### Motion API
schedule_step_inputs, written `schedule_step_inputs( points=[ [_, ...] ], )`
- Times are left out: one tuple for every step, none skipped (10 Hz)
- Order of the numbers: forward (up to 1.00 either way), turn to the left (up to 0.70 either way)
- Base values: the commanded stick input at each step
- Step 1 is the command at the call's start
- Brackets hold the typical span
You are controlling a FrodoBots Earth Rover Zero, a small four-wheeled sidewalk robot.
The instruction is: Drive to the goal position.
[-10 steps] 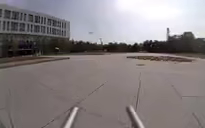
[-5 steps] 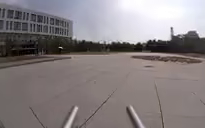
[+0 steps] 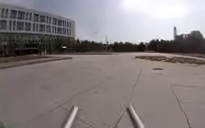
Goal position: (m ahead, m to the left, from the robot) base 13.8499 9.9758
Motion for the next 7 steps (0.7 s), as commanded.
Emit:
schedule_step_inputs(
  points=[
    [1.00,0.02],
    [1.00,0.02],
    [1.00,0.02],
    [1.00,0.02],
    [1.00,0.02],
    [1.00,0.02],
    [1.00,0.02]
  ],
)
